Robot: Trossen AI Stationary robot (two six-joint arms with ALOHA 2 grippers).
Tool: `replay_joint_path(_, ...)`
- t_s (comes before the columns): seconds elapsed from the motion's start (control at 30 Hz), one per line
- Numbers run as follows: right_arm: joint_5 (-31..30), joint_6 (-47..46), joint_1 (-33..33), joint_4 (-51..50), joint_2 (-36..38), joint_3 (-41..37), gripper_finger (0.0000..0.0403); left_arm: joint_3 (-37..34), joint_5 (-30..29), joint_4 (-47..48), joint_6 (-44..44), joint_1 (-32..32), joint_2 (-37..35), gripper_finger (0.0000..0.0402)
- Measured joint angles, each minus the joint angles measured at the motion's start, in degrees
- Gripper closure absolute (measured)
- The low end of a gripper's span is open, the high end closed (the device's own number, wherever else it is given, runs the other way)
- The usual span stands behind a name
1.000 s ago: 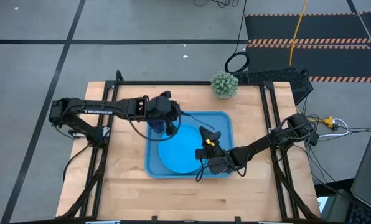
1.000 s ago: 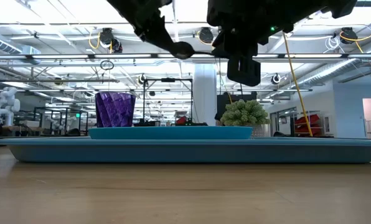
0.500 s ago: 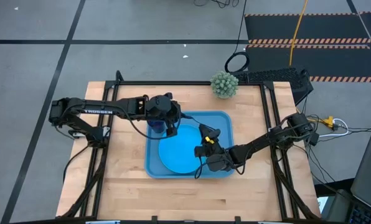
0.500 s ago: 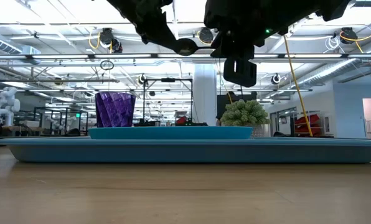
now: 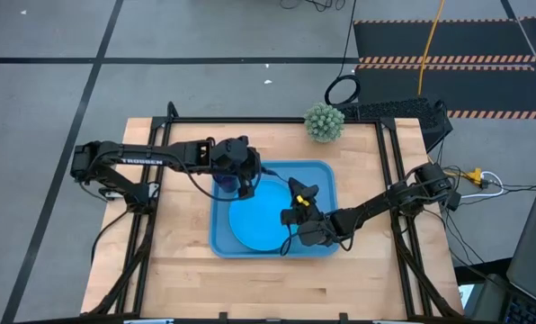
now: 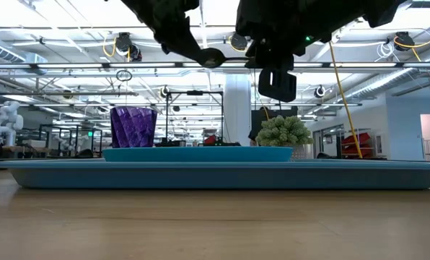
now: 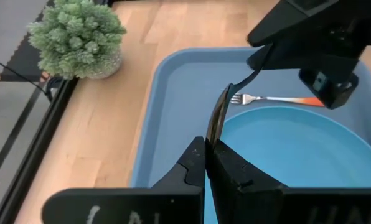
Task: Pick and place plate/cup/fork/spoon on tray
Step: Adjust the black spoon
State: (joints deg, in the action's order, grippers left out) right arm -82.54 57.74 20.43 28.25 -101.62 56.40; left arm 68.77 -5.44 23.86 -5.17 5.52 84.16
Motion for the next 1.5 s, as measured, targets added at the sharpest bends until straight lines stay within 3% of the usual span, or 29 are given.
replay_joint_path(0.2, 0.0, -0.9, -0.3, 0.0, 0.0, 0.0, 0.0323, 0.0, 0.4, -0.2, 0.2, -0.4, 0.0, 0.0397)
replay_joint_path(0.4, -0.1, -3.2, -0.4, 0.4, 0.0, 0.0, 0.0391, 0.0, -0.4, -0.2, -0.1, 0.0, 0.0, 0.0397)
replay_joint_path(0.73, -0.2, -6.2, -0.8, 1.1, 0.0, 0.0, 0.0395, 0.0, -0.9, -1.3, -3.0, 0.7, 0.0, 0.0396)
replay_joint_path(1.03, -0.5, -8.1, -1.0, 4.0, 0.0, 0.0, 0.0399, 0.0, -4.1, -1.4, -12.5, 0.9, 0.0, 0.0371)
replay_joint_path(1.5, -1.6, -6.9, -2.4, 3.7, 0.0, 0.0, 0.04, 0.0, -6.9, -2.4, -13.4, 0.8, -0.2, 0.0364)
